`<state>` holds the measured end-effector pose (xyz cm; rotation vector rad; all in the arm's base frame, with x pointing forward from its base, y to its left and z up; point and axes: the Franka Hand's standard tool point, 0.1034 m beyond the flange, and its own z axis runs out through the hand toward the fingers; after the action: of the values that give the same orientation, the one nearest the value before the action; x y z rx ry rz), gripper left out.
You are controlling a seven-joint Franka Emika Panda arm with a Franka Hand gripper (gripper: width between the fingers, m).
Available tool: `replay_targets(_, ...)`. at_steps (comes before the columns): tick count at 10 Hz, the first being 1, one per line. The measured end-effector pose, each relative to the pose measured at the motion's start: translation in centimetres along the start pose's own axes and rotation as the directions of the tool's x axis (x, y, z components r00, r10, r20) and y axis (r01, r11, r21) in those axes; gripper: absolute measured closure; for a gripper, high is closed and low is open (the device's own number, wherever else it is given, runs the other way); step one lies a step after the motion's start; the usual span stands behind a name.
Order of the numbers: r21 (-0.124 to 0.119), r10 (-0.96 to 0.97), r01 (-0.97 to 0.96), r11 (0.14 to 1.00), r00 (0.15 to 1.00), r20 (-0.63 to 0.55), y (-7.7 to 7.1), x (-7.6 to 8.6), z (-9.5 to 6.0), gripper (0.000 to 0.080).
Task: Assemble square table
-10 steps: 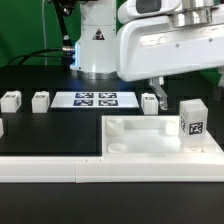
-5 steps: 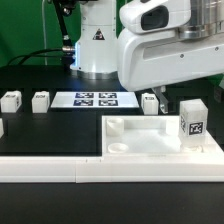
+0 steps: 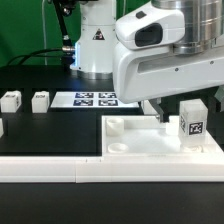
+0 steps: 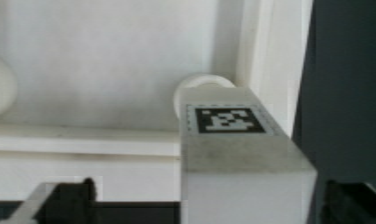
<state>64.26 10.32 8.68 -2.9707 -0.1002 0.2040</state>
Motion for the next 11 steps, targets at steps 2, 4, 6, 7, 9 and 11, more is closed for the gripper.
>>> replay_targets(2,0.000,0.000,0.000,1.000,1.000,0.001,0.00,-0.01,0.04,0.0511)
replay_targets(4,0.001,0.154,-0.154,0.988,0.988,0.001,-0.06,-0.03,0.08,0.0508)
replay_targets(6,0.001,0.288,-0.288,0.958,0.958,-0.004,-0.24,-0.01,0.20,0.0508)
replay_targets(7,-0.004,0.438,-0.438,0.899,0.899,-0.029,-0.53,-0.12,0.21,0.0508)
replay_targets(9,-0.015,0.628,-0.629,0.777,0.777,-0.043,-0.58,-0.17,0.20,0.0508)
replay_targets(11,0.005,0.763,-0.764,0.645,0.645,-0.038,-0.28,-0.10,0.24,0.0508)
